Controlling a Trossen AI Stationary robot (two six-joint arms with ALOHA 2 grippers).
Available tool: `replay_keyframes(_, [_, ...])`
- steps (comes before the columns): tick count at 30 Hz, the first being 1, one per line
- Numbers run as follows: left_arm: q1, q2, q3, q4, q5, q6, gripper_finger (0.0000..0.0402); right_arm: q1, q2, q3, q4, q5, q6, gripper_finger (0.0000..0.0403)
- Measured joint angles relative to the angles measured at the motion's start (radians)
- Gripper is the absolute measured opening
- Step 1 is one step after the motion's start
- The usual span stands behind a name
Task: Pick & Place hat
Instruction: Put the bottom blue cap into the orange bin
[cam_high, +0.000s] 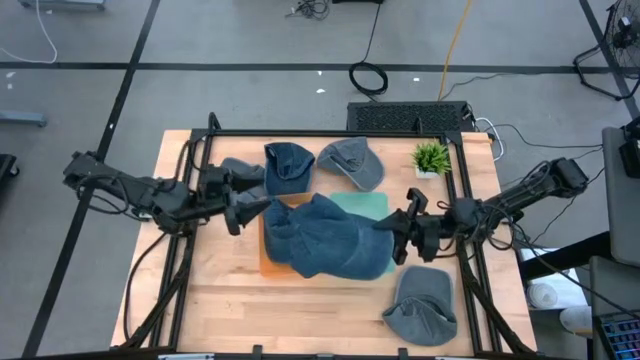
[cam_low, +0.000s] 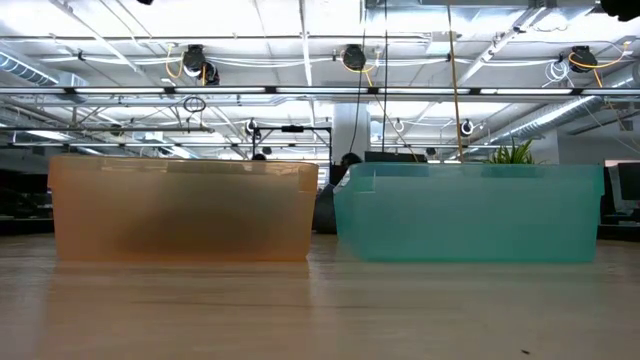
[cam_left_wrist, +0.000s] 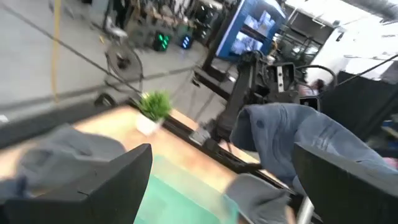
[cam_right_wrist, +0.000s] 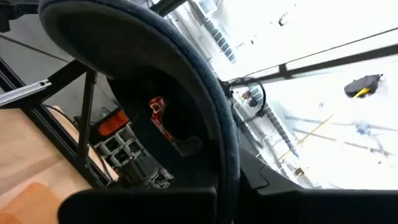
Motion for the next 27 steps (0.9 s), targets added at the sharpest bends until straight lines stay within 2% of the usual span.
replay_keyframes(11, [0.097,0.088,0.000,-0.004,0.361,-0.236,0.0390,0.005,0.000,0.000,-0.051,0.002,-0.071,0.0000])
replay_keyframes(20, [0.150,0.187,0.000,0.000,0.476,-0.337,0.0390,0.005,0.039,0.000,-0.115,0.017,-0.105,0.0000])
replay_keyframes(27, [0.171,0.282,0.000,0.062,0.503,-0.360,0.0390,0.005,0.045,0.000,-0.118,0.055,-0.109,0.0000])
